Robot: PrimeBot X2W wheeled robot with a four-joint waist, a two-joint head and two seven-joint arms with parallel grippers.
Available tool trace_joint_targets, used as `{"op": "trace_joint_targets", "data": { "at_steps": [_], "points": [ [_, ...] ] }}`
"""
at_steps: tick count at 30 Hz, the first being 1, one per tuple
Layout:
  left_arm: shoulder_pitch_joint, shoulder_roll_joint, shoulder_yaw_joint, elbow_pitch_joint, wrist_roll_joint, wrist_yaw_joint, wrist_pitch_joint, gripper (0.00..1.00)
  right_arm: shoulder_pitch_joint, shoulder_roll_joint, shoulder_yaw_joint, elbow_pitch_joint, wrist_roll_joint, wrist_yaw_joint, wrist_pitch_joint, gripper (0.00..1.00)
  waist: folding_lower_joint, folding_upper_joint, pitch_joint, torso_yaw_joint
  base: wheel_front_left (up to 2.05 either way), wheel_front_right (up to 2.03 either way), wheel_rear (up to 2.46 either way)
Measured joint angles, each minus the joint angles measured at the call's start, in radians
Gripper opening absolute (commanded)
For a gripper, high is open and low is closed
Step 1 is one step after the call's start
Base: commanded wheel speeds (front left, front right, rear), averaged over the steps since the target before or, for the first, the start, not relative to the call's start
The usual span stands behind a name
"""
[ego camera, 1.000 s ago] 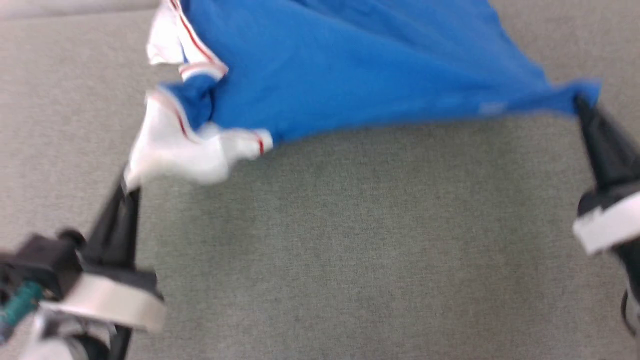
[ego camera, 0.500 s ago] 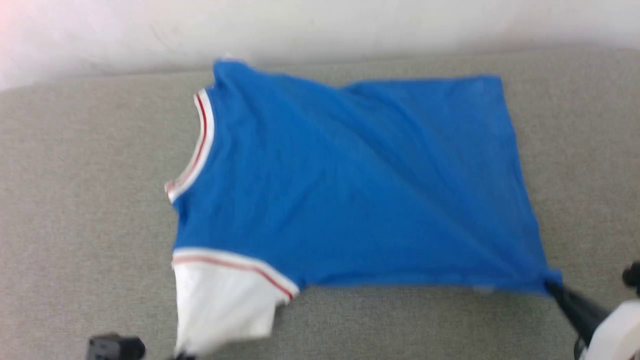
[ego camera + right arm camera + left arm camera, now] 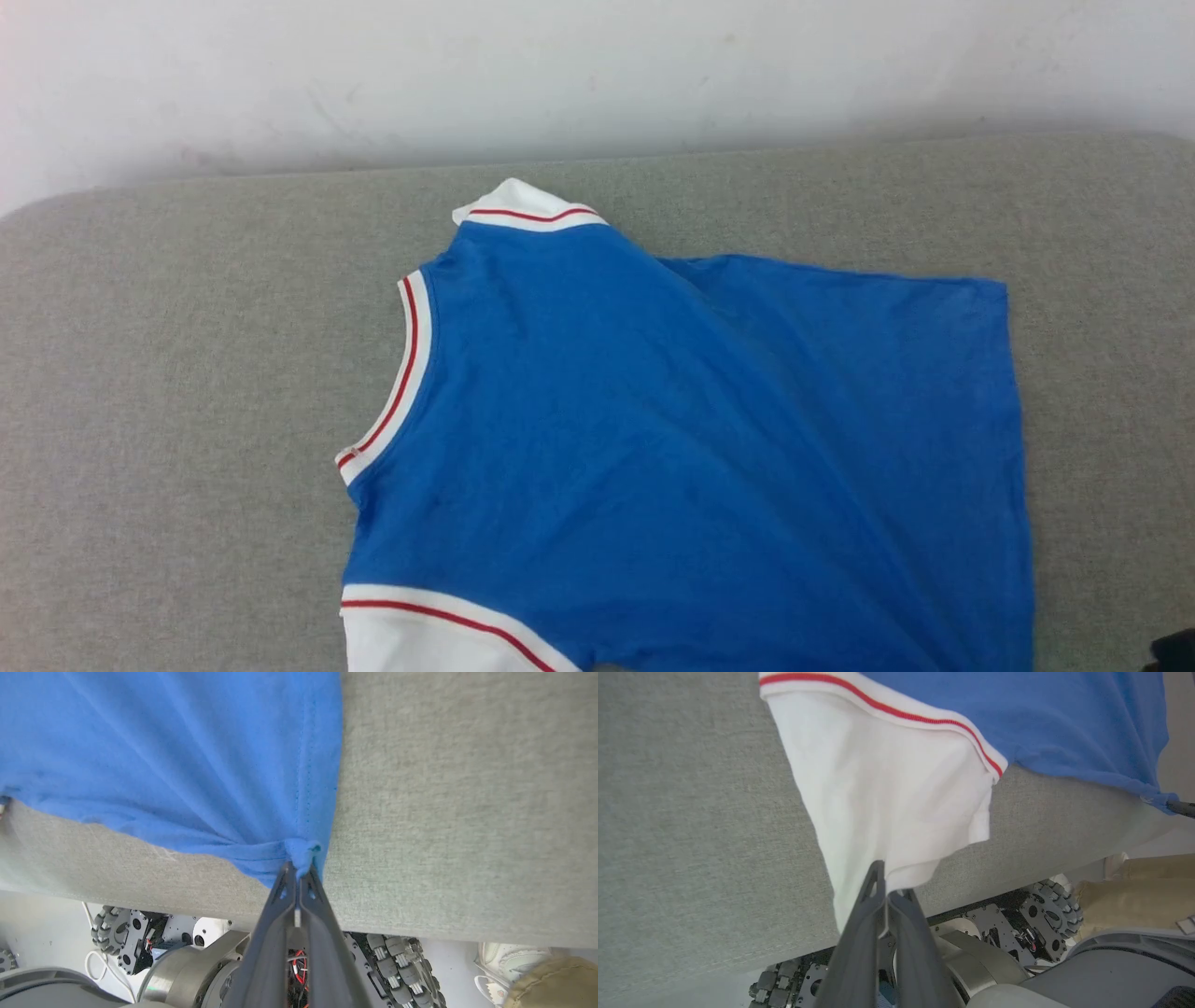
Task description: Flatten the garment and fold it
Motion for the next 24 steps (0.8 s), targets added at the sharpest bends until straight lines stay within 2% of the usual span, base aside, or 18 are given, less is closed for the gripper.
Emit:
{"op": "trace_joint_targets", "data": {
  "at_steps": [5,10,16,24],
  "points": [
    [-0.019,0.010,0.052,-0.015,0.049,0.005,-0.074,0.00,-0.016,0.009,-0.017,-0.044,-0.002,0.000,-0.045,0.00,0.0001,0.0000,0.014,0.002,0.00,0.00,0.00],
    [-0.122,0.016,0.080,-0.035,0.121,0.002,-0.123,0.00,-0.085,-0.009,-0.015,-0.074,-0.009,0.000,-0.130,0.00,0.0002,0.0000,0.039,0.003,0.00,0.00,0.00],
    [-0.290,0.035,0.107,-0.029,0.204,-0.033,-0.153,0.00,-0.190,-0.051,-0.019,-0.086,-0.033,0.000,-0.223,0.00,0.0002,0.0000,0.091,-0.001,0.00,0.00,0.00],
    [-0.532,0.034,0.097,0.044,0.265,-0.116,-0.166,0.00,-0.346,-0.092,0.004,-0.062,-0.065,0.000,-0.294,0.00,0.0003,-0.0001,0.188,-0.023,0.00,0.00,0.00]
  ]
}}
